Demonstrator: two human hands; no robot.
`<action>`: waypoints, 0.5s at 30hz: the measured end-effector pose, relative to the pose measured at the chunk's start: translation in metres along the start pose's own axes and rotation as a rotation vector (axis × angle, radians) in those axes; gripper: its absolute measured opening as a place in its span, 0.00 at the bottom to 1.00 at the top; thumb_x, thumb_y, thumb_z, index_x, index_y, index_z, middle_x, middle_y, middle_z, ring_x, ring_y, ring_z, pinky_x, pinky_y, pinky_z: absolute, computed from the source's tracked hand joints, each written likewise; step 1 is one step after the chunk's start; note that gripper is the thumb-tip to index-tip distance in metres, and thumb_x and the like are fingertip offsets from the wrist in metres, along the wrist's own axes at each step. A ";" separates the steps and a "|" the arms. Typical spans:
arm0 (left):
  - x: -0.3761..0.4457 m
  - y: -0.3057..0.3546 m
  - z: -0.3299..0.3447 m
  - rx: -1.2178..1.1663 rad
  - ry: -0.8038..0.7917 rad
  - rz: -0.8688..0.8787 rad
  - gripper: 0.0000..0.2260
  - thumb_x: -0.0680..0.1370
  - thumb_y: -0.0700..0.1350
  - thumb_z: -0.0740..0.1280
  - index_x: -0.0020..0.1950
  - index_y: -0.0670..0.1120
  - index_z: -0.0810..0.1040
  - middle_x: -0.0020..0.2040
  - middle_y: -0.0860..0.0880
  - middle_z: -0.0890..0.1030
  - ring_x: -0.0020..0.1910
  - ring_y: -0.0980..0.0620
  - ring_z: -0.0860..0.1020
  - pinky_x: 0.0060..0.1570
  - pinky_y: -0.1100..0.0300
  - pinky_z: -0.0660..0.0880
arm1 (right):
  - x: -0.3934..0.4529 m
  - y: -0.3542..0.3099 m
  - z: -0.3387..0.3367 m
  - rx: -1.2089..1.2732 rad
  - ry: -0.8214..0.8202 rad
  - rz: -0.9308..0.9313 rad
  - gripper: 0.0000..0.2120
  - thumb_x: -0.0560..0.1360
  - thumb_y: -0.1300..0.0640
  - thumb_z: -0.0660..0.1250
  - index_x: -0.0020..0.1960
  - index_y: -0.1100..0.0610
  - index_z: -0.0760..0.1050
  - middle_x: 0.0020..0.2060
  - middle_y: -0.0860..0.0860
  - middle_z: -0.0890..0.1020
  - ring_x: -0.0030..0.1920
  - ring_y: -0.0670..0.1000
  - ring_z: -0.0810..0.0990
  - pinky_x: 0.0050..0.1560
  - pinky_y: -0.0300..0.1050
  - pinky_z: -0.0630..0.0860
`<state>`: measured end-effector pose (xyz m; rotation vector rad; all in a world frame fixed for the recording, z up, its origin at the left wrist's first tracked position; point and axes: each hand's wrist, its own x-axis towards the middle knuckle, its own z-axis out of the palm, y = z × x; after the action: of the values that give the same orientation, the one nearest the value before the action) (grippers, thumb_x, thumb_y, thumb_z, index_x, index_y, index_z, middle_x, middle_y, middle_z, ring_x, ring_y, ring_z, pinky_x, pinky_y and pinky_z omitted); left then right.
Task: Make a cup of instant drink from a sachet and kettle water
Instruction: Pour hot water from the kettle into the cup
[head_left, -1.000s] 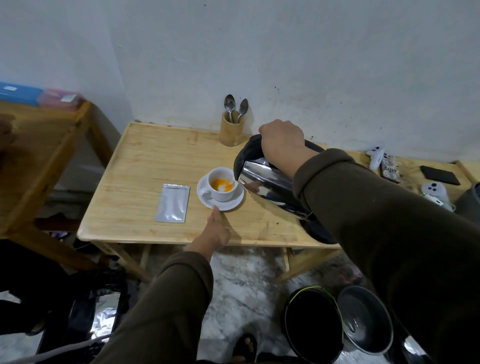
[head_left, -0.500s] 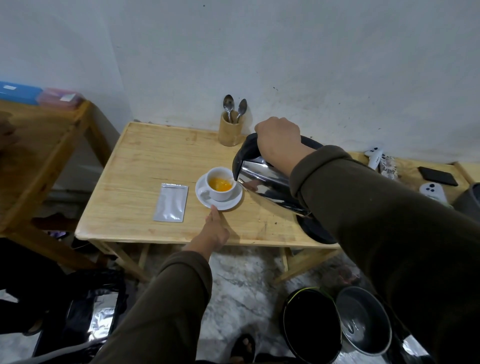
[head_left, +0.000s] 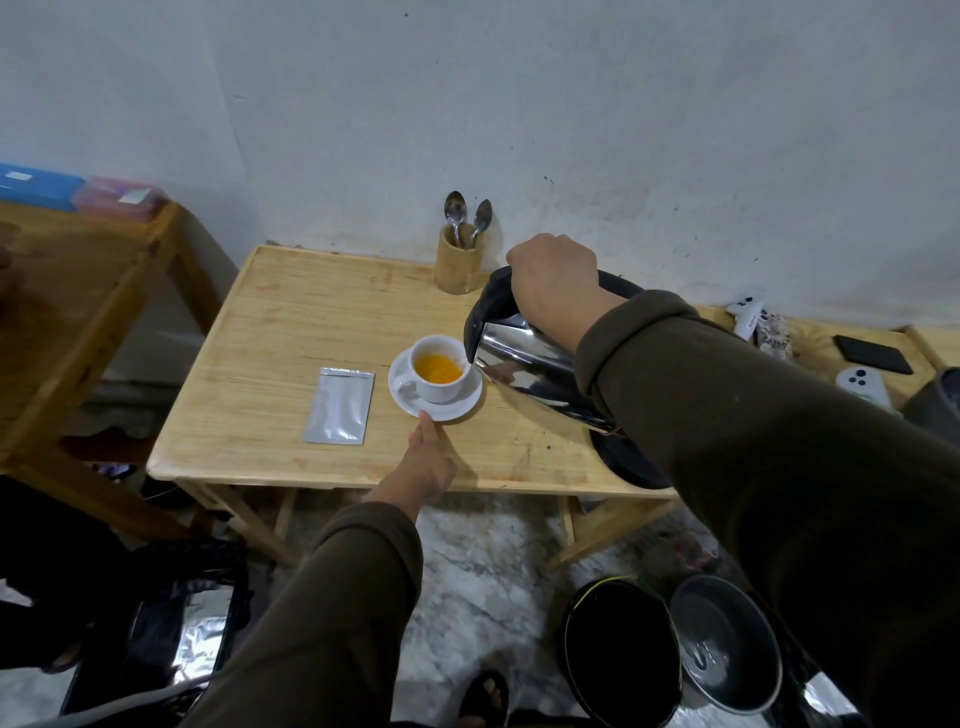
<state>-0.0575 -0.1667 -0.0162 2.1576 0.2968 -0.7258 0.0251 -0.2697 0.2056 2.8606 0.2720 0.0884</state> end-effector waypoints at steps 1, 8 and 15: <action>0.000 0.000 0.000 0.000 0.000 0.000 0.38 0.79 0.36 0.58 0.77 0.44 0.33 0.80 0.41 0.44 0.79 0.41 0.50 0.77 0.49 0.54 | 0.000 0.000 0.000 -0.003 -0.001 0.001 0.13 0.77 0.67 0.58 0.58 0.60 0.74 0.55 0.57 0.77 0.55 0.57 0.77 0.50 0.49 0.74; 0.000 0.002 -0.001 -0.021 -0.004 -0.022 0.38 0.78 0.36 0.58 0.77 0.46 0.32 0.80 0.41 0.43 0.78 0.40 0.53 0.76 0.50 0.57 | 0.000 -0.001 0.001 0.012 0.000 0.003 0.12 0.77 0.65 0.58 0.59 0.60 0.74 0.55 0.57 0.77 0.55 0.57 0.77 0.50 0.49 0.73; -0.002 0.001 0.000 -0.007 -0.002 -0.022 0.37 0.79 0.36 0.57 0.77 0.45 0.33 0.80 0.42 0.43 0.79 0.41 0.51 0.76 0.49 0.55 | 0.001 0.001 0.001 0.049 -0.029 0.011 0.13 0.77 0.65 0.59 0.59 0.60 0.74 0.55 0.57 0.77 0.55 0.57 0.77 0.45 0.47 0.69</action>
<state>-0.0585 -0.1675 -0.0148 2.1502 0.3218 -0.7380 0.0259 -0.2705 0.2048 2.9096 0.2558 0.0423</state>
